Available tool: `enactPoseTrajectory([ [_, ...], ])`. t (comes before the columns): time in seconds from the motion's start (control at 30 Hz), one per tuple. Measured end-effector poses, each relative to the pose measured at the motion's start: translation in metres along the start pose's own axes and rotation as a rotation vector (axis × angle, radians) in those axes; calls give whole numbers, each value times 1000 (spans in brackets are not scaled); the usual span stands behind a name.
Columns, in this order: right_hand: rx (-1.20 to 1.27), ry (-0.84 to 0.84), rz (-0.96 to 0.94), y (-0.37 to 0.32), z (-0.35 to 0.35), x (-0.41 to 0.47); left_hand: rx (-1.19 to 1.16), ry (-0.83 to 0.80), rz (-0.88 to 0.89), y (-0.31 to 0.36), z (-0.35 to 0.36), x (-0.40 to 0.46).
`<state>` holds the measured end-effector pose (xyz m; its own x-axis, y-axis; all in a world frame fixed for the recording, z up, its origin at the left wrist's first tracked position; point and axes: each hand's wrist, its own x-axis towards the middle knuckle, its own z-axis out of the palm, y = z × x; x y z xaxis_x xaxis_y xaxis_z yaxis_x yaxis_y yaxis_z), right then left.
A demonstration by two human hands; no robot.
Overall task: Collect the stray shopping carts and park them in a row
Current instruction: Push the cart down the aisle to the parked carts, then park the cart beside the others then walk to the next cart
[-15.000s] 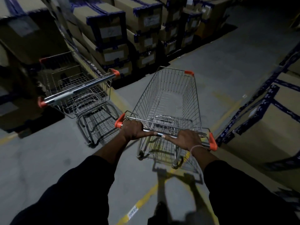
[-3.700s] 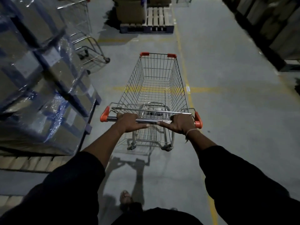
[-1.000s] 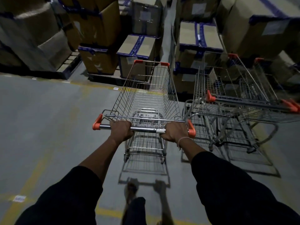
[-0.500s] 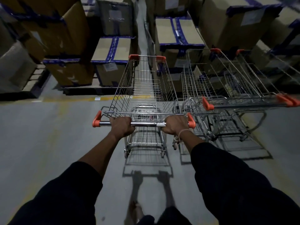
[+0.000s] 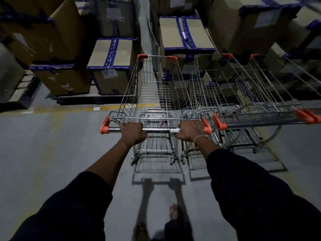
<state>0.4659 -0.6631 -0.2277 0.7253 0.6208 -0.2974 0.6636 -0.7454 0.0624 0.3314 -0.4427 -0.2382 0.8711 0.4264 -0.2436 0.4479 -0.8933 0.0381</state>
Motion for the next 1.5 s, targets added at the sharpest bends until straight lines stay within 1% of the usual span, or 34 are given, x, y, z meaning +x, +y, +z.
enactPoseTrajectory([
  [0.4, -15, -40, -3, 23, -10, 8, -29, -44, -15, 23, -2, 15],
  [0.53, -10, -33, -16, 26, -11, 6, -69, -13, 8, 23, -1, 11],
  [0.67, -6, -34, -31, 27, -11, 3, -71, -18, 21, 25, 0, 6],
  [0.77, 8, -25, -42, 31, -11, 3, -89, 16, 71, 25, -1, 1],
  [0.9, 65, -57, -66, 31, -16, 0, -226, 80, 184, 12, 5, -7],
  [1.0, 135, 2, -147, 26, -18, -1, -264, 159, 237, -6, 9, -19],
  [1.13, 181, 104, -276, -3, -28, -1, -268, 238, 169, -34, 8, -46],
  [1.23, 200, 161, -353, -42, -37, -1, -292, 230, 59, -61, 8, -78],
  [1.37, 221, 215, -491, -109, -50, -5, -324, 250, -75, -114, 16, -126],
  [1.5, 227, 243, -636, -190, -63, -18, -348, 285, -191, -183, 28, -190],
])
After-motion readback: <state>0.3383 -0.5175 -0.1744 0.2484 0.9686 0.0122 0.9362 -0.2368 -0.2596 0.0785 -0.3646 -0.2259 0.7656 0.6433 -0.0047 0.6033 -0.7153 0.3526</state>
